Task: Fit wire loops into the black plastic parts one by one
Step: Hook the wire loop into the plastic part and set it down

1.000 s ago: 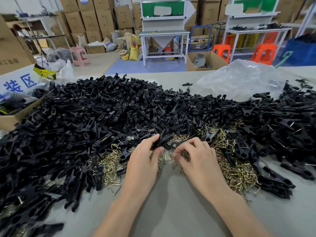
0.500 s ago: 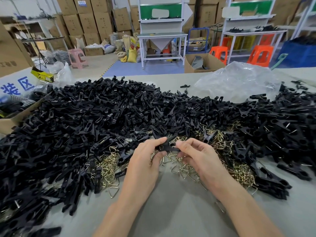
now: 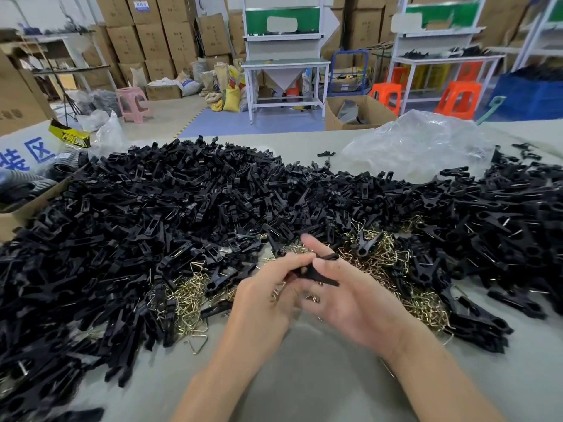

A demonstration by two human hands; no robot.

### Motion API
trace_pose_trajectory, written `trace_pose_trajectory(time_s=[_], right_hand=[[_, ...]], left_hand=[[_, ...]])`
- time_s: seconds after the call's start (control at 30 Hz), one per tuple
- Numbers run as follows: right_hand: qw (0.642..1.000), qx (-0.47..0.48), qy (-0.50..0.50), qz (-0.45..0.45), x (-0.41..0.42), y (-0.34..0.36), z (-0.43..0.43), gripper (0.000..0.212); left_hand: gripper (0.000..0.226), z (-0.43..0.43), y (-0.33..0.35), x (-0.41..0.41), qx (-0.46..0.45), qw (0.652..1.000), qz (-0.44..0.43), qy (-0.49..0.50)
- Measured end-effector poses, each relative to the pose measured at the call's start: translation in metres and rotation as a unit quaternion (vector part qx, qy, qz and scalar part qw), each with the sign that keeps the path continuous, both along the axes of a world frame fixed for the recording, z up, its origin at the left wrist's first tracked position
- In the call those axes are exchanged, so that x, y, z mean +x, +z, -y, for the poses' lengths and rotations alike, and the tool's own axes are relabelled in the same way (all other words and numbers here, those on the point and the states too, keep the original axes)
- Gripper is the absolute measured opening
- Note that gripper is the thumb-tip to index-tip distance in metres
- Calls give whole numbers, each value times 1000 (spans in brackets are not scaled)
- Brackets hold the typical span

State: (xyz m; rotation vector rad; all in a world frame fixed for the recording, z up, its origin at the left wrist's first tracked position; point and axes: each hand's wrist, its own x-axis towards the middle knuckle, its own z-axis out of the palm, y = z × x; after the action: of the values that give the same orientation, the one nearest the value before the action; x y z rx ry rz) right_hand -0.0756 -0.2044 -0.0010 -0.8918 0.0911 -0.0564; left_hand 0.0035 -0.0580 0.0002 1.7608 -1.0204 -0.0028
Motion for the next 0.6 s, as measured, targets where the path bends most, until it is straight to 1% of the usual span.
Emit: trace_pose_trajectory(time_s=[0.03, 0.07, 0.13, 0.27, 0.33, 0.43, 0.5, 0.57, 0.6], right_hand=[[1000, 23, 2, 4, -1, 0, 0, 81], [999, 31, 14, 14, -2, 1, 1, 87], [997, 24, 54, 40, -3, 3, 0, 85], [991, 25, 119, 60, -6, 1, -2, 93], [987, 37, 139, 72, -6, 0, -2, 90], [985, 40, 149, 82, -5, -3, -2, 80], [984, 48, 150, 78, -5, -3, -2, 71], [985, 64, 144, 71, -5, -4, -2, 64], [985, 78, 139, 69, -5, -4, -3, 62]], left_hand=[[51, 2, 1, -4, 1, 1000, -4, -11], [49, 4, 1, -8, 6, 1000, -11, -22], [49, 7, 0, -12, 18, 999, -33, -34], [47, 7, -3, -11, 4, 994, -85, -75], [47, 6, -2, -11, -5, 991, -97, -89], [52, 5, -4, -10, -2, 987, -125, -100], [66, 4, -4, -9, 22, 989, -119, -90], [83, 2, -4, -9, 52, 993, -87, -68], [88, 2, -3, -9, 62, 994, -68, -62]])
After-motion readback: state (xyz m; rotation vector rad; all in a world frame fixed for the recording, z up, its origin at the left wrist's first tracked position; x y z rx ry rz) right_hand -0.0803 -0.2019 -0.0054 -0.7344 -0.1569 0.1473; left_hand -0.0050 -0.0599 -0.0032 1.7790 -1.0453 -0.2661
